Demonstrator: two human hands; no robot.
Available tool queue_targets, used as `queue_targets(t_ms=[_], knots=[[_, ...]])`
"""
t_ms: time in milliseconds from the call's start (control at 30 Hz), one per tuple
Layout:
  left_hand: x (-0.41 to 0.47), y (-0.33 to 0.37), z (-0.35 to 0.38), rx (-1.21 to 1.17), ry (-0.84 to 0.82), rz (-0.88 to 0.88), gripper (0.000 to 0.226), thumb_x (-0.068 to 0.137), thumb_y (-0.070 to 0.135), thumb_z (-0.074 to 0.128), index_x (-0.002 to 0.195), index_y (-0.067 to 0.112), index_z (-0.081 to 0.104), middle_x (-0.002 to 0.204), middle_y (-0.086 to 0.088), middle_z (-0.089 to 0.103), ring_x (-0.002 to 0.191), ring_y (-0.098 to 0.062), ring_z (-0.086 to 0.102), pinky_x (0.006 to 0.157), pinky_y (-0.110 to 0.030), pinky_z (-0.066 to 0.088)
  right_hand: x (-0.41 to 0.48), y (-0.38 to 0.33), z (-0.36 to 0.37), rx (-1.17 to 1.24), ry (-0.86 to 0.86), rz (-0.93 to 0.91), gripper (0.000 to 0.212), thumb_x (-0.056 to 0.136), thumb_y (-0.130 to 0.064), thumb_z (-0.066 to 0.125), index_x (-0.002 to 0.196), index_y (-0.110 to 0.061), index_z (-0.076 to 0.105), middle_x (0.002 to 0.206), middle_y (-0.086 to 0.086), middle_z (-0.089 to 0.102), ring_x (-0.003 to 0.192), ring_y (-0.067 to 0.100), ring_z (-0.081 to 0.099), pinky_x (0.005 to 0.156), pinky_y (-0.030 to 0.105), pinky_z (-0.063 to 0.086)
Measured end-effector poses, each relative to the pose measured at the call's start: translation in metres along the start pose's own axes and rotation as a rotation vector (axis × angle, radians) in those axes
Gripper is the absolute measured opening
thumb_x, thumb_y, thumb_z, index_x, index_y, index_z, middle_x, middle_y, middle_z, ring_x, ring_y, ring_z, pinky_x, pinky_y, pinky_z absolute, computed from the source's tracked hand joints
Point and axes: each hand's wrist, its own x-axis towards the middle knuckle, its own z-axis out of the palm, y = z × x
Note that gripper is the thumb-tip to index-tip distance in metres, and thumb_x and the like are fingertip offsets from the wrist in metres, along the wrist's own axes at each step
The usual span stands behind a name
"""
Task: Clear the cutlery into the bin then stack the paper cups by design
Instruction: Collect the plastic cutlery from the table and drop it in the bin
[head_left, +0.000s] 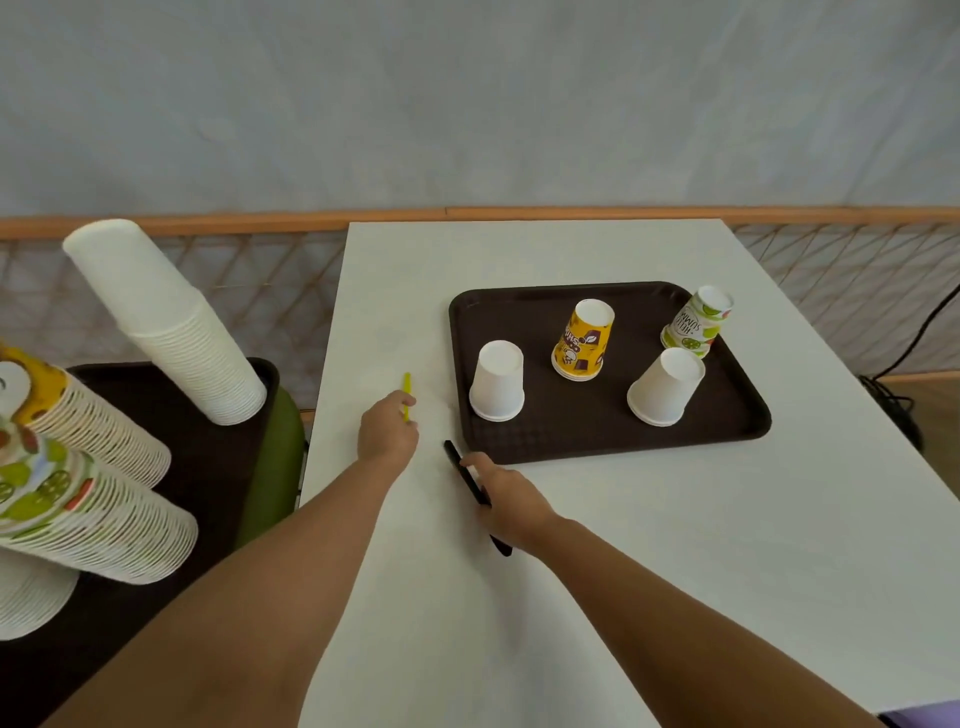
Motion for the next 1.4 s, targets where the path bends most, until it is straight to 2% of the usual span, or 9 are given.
queue_targets(t_ms=[133, 267, 400, 567, 667, 800, 1000, 1133, 1400], knots=[[-0.022, -0.004, 0.0, -0.15, 0.016, -0.115, 0.048, 0.09, 0.003, 0.052, 0.136, 0.01, 0.041, 0.113, -0.018, 0.058, 0.108, -0.034, 0.055, 0.092, -0.039, 0.045, -0.006, -0.005, 0.0, 0.052, 0.007, 0.013, 0.051, 0.091, 0.0, 0.042, 0.14, -0.014, 0.039, 0.134, 0.012, 0.05, 0.119, 0.028, 0.051, 0.097, 0.032, 0.042], [-0.036, 0.001, 0.004, -0.298, 0.035, -0.169, 0.026, 0.092, 0.005, 0.046, 0.116, 0.003, 0.057, 0.108, -0.019, 0.061, 0.102, -0.035, 0.06, 0.087, -0.041, 0.048, -0.012, -0.007, -0.006, 0.136, 0.063, 0.008, 0.029, 0.093, -0.001, 0.04, 0.117, -0.004, 0.056, 0.116, 0.016, 0.056, 0.098, 0.027, 0.055, 0.083, 0.031, 0.044], [-0.06, 0.022, 0.004, -0.488, 0.073, -0.119, 0.013, 0.096, 0.012, 0.045, 0.091, 0.006, 0.056, 0.085, -0.014, 0.058, 0.072, -0.025, 0.058, 0.074, -0.038, 0.051, -0.023, -0.009, -0.019, 0.451, 0.084, 0.101, 0.009, 0.097, -0.012, 0.04, 0.098, -0.011, 0.049, 0.088, 0.009, 0.052, 0.071, 0.021, 0.055, 0.05, 0.018, 0.043], [-0.092, 0.052, 0.011, -0.58, 0.036, -0.057, 0.019, 0.097, 0.015, 0.045, 0.098, 0.003, 0.06, 0.076, -0.008, 0.056, 0.07, -0.019, 0.056, 0.068, -0.03, 0.053, -0.037, -0.008, -0.035, 0.701, 0.134, 0.156, 0.012, 0.1, -0.016, 0.038, 0.096, -0.011, 0.049, 0.075, 0.006, 0.054, 0.06, 0.015, 0.056, 0.055, 0.025, 0.047], [-0.11, 0.073, 0.02, -0.516, -0.044, 0.015, 0.022, 0.097, 0.017, 0.045, 0.103, 0.005, 0.062, 0.086, -0.009, 0.059, 0.074, -0.016, 0.057, 0.065, -0.026, 0.054, -0.049, 0.0, -0.045, 0.811, 0.207, 0.188, 0.013, 0.1, -0.015, 0.04, 0.092, -0.012, 0.05, 0.075, 0.007, 0.057, 0.063, 0.016, 0.058, 0.059, 0.027, 0.05], [-0.134, 0.102, 0.037, -0.474, -0.138, 0.069, 0.023, 0.097, 0.016, 0.046, 0.106, 0.006, 0.065, 0.097, -0.006, 0.061, 0.089, -0.016, 0.058, 0.08, -0.031, 0.054, -0.069, 0.022, -0.058, 0.886, 0.327, 0.217, 0.014, 0.099, -0.013, 0.041, 0.096, -0.006, 0.053, 0.086, 0.014, 0.061, 0.071, 0.02, 0.059, 0.066, 0.031, 0.052], [-0.182, 0.158, 0.085, -0.593, -0.332, 0.001, 0.016, 0.095, 0.018, 0.051, 0.102, 0.012, 0.064, 0.089, 0.0, 0.062, 0.074, -0.005, 0.057, 0.05, -0.009, 0.045, -0.119, 0.081, -0.081, 0.904, 0.473, 0.277, 0.015, 0.098, -0.015, 0.042, 0.099, -0.013, 0.056, 0.092, 0.01, 0.059, 0.079, 0.023, 0.056, 0.069, 0.035, 0.052], [-0.228, 0.198, 0.133, -0.655, -0.487, -0.061, 0.016, 0.093, 0.012, 0.054, 0.105, 0.01, 0.063, 0.1, -0.008, 0.064, 0.088, -0.019, 0.06, 0.064, -0.023, 0.049, -0.174, 0.141, -0.093, 0.919, 0.555, 0.316, 0.021, 0.098, -0.015, 0.042, 0.106, -0.002, 0.058, 0.089, 0.011, 0.056, 0.077, 0.02, 0.052, 0.073, 0.034, 0.048], [-0.347, 0.27, 0.23, -0.662, -0.784, -0.146, 0.011, 0.095, 0.009, 0.049, 0.101, 0.008, 0.058, 0.092, -0.013, 0.061, 0.074, -0.024, 0.06, 0.056, -0.031, 0.049, -0.308, 0.26, -0.105, 1.052, 0.561, 0.334, 0.016, 0.099, -0.015, 0.044, 0.103, -0.007, 0.057, 0.079, 0.006, 0.057, 0.068, 0.017, 0.057, 0.057, 0.026, 0.054]])
